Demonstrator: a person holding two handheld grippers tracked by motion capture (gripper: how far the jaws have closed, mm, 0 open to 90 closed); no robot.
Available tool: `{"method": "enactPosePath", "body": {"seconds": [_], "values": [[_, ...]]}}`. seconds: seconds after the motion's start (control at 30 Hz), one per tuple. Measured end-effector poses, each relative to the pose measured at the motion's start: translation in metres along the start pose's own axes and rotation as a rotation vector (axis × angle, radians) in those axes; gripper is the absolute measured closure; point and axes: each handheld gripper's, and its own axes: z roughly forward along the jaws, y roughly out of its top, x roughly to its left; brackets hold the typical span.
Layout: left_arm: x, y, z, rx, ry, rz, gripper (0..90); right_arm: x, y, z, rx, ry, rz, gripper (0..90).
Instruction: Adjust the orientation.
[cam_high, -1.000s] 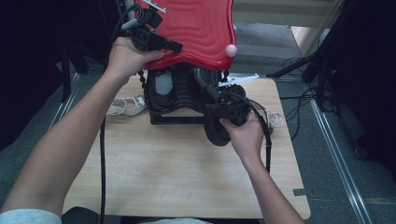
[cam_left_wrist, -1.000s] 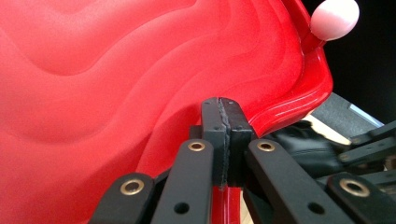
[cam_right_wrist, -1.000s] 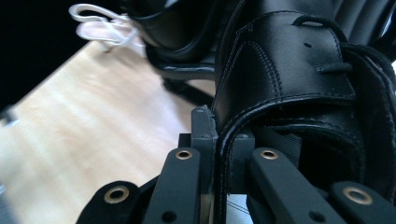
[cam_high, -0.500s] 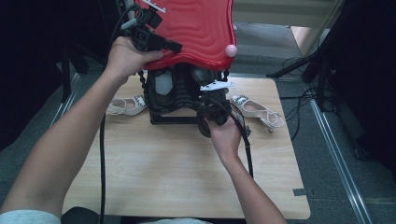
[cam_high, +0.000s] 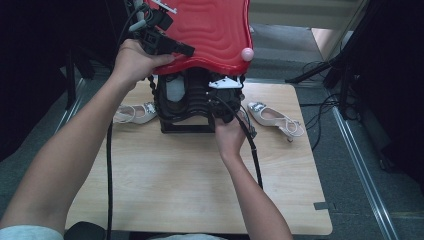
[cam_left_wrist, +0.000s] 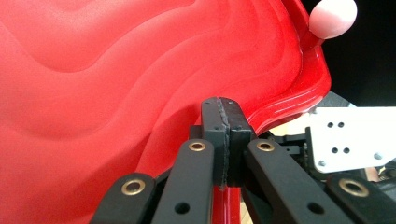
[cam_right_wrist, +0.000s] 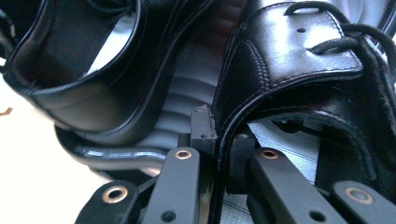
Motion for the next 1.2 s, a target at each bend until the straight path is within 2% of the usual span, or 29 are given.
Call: {"method": "enactPosePath", "body": {"seconds": [0.13,0.17,0.4,0.47,0.57,0.63,0.77,0.87,0.93,1.03,1.13,1.2], "values": [[0.000,0.000,0.000,-0.002,0.004,-0.001,90.0,0.001,0.002,0.005,0.002,-0.006,0.005,82.9],[-0.001,0.000,0.000,-0.001,0.003,0.000,90.0,0.001,0.002,0.006,-0.009,0.013,0.028,79.2],[-0.001,0.000,0.001,0.002,0.017,0.003,90.0,-0.003,0.001,0.002,-0.027,0.074,0.062,67.8],[-0.001,0.000,0.001,0.003,0.014,0.004,90.0,-0.003,0.001,0.001,-0.027,0.085,0.059,65.7],[0.000,0.000,0.000,0.003,0.012,0.004,90.0,0.000,0.001,-0.007,-0.034,0.116,0.029,61.2],[-0.001,0.000,0.001,0.001,0.014,0.006,90.0,0.000,0.000,-0.012,-0.033,0.119,0.020,61.8],[0.000,0.000,0.001,0.002,0.014,0.004,90.0,-0.004,-0.003,-0.022,-0.036,0.146,0.034,61.7],[-0.001,0.000,0.001,0.001,0.015,0.002,90.0,-0.006,-0.005,-0.034,-0.045,0.156,0.028,62.4],[-0.001,0.000,0.001,0.002,0.016,0.002,90.0,-0.006,-0.007,-0.045,-0.056,0.177,0.015,64.9],[0.000,0.000,0.001,0.002,0.016,0.001,90.0,-0.004,-0.009,-0.059,-0.042,0.220,-0.016,79.0],[0.000,0.000,0.001,0.003,0.015,0.000,90.0,-0.002,-0.017,-0.069,-0.001,0.283,-0.072,84.8],[0.000,0.000,0.001,0.002,0.015,0.000,90.0,-0.002,-0.020,-0.070,0.007,0.301,-0.082,87.4]]}}
